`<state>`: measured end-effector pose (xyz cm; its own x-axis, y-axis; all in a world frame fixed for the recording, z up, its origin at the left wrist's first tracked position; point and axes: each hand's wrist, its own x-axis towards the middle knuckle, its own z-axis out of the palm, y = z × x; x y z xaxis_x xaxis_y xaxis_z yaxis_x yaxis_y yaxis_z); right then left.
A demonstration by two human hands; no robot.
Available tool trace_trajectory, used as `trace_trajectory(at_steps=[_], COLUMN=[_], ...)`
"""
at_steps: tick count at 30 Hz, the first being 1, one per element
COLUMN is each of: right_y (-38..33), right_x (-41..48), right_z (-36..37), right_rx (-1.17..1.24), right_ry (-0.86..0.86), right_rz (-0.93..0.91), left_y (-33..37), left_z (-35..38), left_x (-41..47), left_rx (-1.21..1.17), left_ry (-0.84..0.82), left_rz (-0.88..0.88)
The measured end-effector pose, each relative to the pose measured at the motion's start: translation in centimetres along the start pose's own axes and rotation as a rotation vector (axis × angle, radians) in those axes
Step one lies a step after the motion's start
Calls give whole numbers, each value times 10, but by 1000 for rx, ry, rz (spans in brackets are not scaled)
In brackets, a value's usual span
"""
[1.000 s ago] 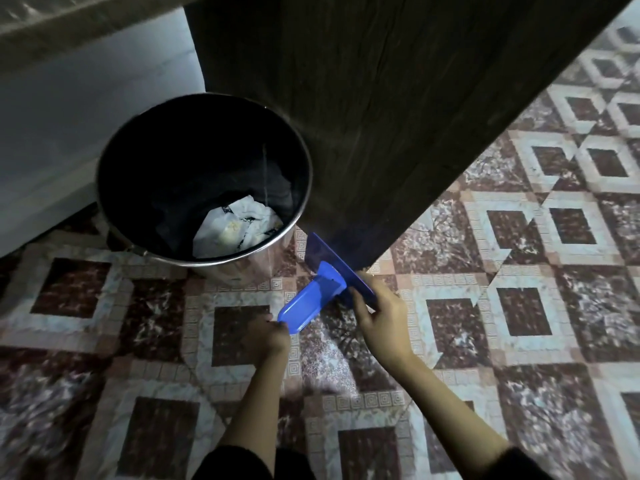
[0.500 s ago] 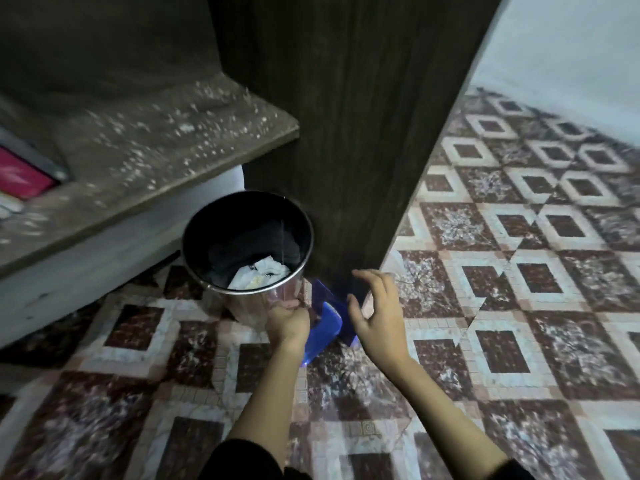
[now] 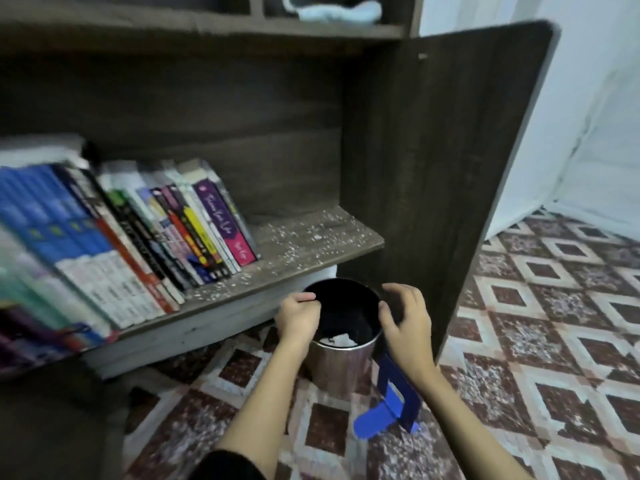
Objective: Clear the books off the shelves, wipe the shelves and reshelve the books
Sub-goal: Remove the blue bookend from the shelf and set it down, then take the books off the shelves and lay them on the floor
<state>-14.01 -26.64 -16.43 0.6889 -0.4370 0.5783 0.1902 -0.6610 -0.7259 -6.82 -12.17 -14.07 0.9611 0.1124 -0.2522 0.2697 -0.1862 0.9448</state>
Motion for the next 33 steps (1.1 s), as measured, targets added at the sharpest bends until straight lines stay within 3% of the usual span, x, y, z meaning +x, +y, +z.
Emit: trace_trajectory(at_steps=[11, 18, 22, 27, 33], right_y=[-94, -129, -137, -145, -137], right_x=[26, 56, 79, 99, 109], right_z=[69, 123, 156, 190, 213], right_rx=[207, 212, 136, 45, 31], right_ry=[-136, -335, -493, -569, -555], right_rz=[-174, -160, -87, -113, -117], left_y=[74, 96, 109, 121, 110], left_z=[-112, -156, -172, -182, -178], left_x=[-20, 10, 36, 69, 96], left_rx=[175, 735, 1019, 1267, 1221], left_ry=[278, 531, 564, 580, 762], left_rz=[444, 793, 814, 762, 894])
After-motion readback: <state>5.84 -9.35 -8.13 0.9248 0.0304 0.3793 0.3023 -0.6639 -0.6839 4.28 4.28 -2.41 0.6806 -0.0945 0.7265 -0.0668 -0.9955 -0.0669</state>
